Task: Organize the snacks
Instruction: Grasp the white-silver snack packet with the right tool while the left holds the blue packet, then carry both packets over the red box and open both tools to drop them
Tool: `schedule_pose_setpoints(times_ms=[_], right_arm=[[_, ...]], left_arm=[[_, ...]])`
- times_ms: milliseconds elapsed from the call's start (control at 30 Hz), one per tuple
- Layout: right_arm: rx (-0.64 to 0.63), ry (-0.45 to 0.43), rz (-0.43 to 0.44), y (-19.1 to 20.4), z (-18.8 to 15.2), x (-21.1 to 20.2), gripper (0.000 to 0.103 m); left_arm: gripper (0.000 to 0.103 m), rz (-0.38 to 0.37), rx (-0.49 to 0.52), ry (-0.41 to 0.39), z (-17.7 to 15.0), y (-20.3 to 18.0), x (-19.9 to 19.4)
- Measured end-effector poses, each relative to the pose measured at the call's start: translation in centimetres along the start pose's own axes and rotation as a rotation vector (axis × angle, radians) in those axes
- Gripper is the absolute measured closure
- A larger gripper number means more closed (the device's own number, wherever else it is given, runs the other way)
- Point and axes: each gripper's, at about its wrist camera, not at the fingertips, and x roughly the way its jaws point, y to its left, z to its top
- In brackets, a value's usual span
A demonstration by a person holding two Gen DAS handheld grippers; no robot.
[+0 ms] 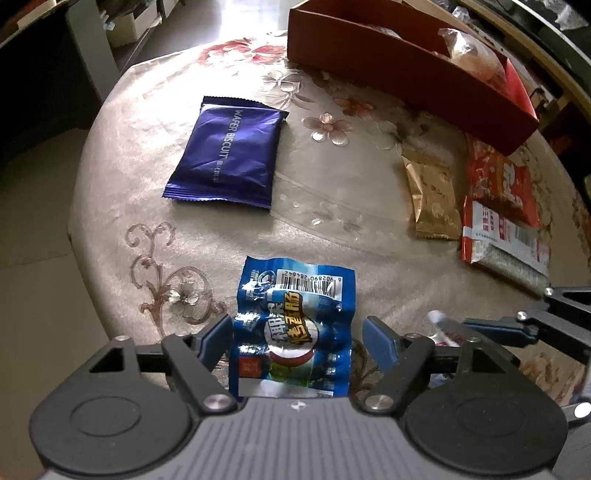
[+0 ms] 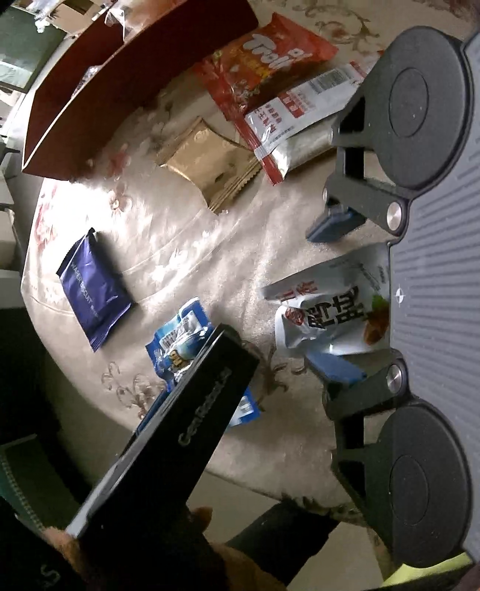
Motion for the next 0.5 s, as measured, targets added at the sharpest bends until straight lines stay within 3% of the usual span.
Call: schedule_pose_setpoints(times_ms=[167,300,400,500], right_arm=[[0.109,-0.008,0.029,-1.3,-1.0,-0.8,0.059],[0.135,-0.022,0.014,-1.4,-1.3,-1.3,0.064],[0.149,-0.033,0.012,-1.6,-1.5,-1.6,0.066],[0.175,-0.009,0.011,-2.2,-1.5,-1.1,0.059]], left_arm=[[0.031,0.049,0.022,-0.008,-0.2,-0.4,-0.1],[0.032,0.030,-0.007,-0.013,-0.3,-0.1,-0.3],[0.032,0.040,-0.004,-0.014,-0.5,-0.2,-0.3],[0.030,0.055,-0.001,-0.012,-0.4,-0.5,-0.2]])
